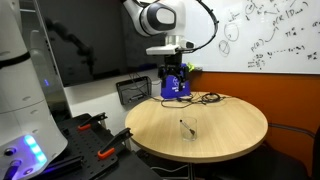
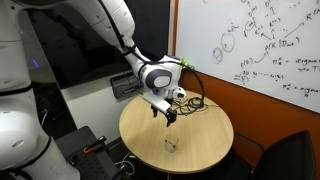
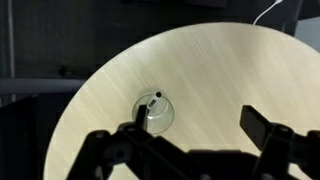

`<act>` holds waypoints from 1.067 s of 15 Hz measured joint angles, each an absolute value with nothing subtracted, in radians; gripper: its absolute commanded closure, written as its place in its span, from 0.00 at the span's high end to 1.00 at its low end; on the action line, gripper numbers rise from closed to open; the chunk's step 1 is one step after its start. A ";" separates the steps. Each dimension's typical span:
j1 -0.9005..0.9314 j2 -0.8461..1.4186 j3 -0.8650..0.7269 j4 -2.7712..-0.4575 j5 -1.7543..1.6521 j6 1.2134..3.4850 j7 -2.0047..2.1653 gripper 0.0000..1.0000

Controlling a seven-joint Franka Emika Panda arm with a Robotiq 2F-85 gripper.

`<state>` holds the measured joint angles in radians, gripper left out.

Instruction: Take the marker out of the glass cup and put it on the table

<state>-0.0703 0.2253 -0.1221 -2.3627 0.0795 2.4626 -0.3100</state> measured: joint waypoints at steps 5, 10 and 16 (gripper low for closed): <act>-0.096 0.418 -0.096 -2.228 0.093 2.468 -0.230 0.43; -0.127 0.564 -0.078 -2.093 0.101 2.467 -0.193 0.51; -0.145 0.681 -0.074 -1.989 0.101 2.458 -0.139 0.45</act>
<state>-0.1449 0.6807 -0.0735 -1.9892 0.1012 2.4585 -0.1386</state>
